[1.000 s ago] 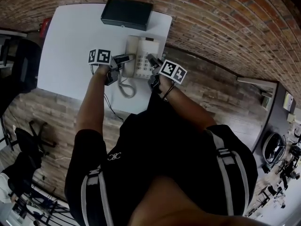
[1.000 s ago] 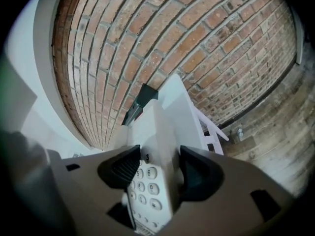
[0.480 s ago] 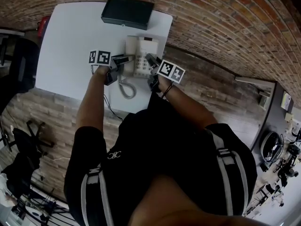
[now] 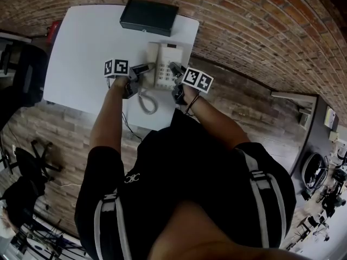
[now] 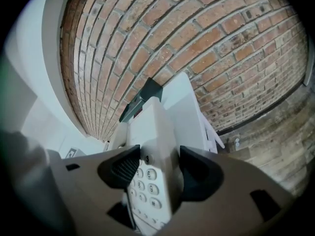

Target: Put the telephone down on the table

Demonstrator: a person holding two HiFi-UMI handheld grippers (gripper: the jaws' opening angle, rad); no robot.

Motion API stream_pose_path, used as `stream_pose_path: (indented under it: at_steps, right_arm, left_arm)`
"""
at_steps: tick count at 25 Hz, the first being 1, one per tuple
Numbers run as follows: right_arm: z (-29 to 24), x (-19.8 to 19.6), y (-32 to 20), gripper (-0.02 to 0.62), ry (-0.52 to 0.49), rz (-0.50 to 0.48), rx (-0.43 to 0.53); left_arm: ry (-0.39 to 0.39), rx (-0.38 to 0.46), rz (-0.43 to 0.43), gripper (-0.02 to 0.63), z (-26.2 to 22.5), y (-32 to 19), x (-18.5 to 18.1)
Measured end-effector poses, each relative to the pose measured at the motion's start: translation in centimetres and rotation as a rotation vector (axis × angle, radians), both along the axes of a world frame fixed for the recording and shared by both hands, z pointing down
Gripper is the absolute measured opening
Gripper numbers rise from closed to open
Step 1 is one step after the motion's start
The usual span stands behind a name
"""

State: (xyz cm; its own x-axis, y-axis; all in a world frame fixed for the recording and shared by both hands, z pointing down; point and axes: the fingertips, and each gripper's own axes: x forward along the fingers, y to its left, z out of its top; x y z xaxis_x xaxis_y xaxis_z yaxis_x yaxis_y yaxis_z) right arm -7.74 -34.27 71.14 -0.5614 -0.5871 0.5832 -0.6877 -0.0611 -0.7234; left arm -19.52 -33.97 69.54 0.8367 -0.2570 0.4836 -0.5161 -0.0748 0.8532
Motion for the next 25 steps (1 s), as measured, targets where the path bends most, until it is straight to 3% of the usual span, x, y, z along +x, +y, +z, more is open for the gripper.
stream_pose_path:
  at_steps: [5, 13, 18, 21, 25]
  right_arm:
    - [-0.3, 0.0, -0.1, 0.224, 0.087, -0.035, 0.012]
    - [-2.0, 0.5, -0.4, 0.206, 0.294, -0.131, 0.075]
    - [-5.7, 0.8, -1.5, 0.197, 0.342, -0.13, 0.218]
    - [-8.3, 0.6, -2.0, 0.094, 0.366, -0.148, 0.315]
    - [-11.6, -0.8, -2.3, 0.024, 0.36, -0.19, 0.44]
  left_arm:
    - [-0.066, 0.013, -0.031, 0.37, -0.2, 0.0, -0.3]
    - [-0.228, 0.123, -0.078, 0.33, -1.6, 0.0, -1.1]
    - [-0.326, 0.273, -0.233, 0.234, -4.5, -0.9, -3.6]
    - [-0.402, 0.388, -0.326, 0.149, -7.2, -1.1, -5.0]
    - [-0.498, 0.546, -0.405, 0.086, -12.1, -1.1, -6.3]
